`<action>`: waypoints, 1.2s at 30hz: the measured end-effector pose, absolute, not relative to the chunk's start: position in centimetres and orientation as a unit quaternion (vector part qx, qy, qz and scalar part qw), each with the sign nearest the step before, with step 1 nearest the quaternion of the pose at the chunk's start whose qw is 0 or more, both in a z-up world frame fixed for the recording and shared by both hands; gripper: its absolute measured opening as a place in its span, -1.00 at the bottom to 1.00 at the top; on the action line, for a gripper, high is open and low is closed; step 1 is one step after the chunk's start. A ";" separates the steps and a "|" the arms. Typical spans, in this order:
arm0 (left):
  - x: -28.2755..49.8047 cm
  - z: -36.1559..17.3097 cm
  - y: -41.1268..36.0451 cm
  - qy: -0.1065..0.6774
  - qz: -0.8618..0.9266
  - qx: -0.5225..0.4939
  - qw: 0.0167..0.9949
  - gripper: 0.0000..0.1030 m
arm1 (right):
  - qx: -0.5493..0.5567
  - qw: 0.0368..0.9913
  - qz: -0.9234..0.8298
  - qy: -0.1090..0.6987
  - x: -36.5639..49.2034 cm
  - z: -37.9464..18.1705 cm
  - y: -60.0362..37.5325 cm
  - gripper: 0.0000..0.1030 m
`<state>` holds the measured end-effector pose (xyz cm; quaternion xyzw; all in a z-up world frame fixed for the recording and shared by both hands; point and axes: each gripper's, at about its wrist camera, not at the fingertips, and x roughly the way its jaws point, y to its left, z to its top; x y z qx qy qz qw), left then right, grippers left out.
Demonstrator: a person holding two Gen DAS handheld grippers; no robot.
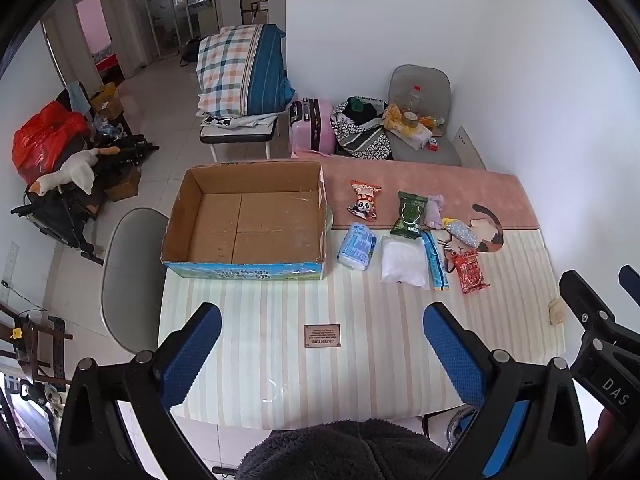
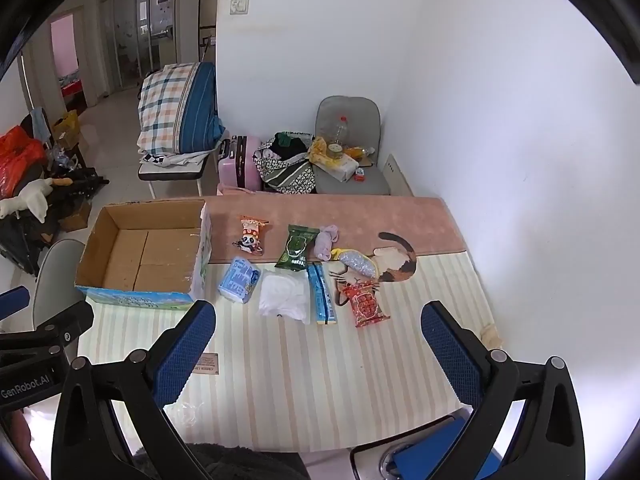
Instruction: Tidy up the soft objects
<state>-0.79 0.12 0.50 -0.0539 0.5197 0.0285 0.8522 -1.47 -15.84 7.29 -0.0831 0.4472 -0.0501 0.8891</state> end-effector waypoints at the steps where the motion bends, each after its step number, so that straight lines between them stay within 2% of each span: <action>1: -0.8 0.6 0.1 0.519 0.029 -0.053 0.853 1.00 | -0.083 0.890 -0.051 0.446 -1.4 7.4 -15.9 1.00; 36: -0.6 1.3 0.5 0.496 0.034 -0.056 0.866 1.00 | -0.094 0.902 -0.051 0.417 -1.5 8.0 -15.6 1.00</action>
